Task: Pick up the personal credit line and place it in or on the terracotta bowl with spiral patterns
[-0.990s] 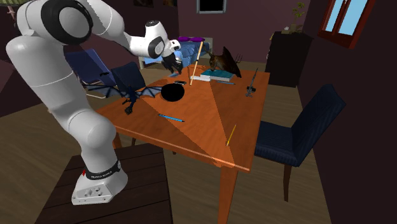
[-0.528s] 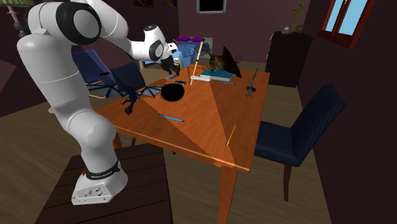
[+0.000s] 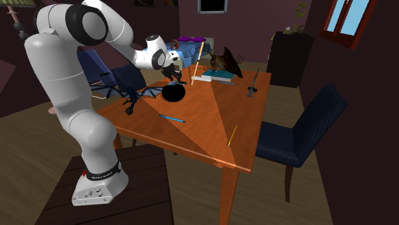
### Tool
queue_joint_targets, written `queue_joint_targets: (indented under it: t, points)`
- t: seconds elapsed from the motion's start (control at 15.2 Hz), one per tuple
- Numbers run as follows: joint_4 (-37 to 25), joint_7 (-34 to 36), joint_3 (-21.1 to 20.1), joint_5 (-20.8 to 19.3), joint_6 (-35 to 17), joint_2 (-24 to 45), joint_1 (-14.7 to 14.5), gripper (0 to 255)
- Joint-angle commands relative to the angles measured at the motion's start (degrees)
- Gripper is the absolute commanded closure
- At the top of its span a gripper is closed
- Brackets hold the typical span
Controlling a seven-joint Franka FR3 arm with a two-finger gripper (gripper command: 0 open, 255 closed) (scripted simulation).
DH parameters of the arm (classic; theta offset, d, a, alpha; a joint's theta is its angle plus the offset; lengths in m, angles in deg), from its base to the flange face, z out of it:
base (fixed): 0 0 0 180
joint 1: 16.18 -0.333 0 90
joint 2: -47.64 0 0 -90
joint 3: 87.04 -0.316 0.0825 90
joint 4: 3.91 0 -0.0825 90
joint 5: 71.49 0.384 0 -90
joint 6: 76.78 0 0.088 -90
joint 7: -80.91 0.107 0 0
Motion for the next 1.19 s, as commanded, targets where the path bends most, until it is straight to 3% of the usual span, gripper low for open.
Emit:
queue_joint_targets:
  t: [0.0,0.13,0.66,0.73,1.12]
  points:
    - [0.68,0.41,-0.03,-0.53,-1.51,0.82,0.06,255]
    - [1.53,1.11,-0.06,-1.42,-3.54,2.03,0.15,255]
    - [1.53,1.11,-0.05,-1.42,-3.53,2.02,0.14,255]
    - [1.53,1.11,-0.05,-1.42,-3.53,2.02,0.14,0]
    - [2.28,0.14,-0.07,-0.11,-2.18,-0.13,0.07,0]
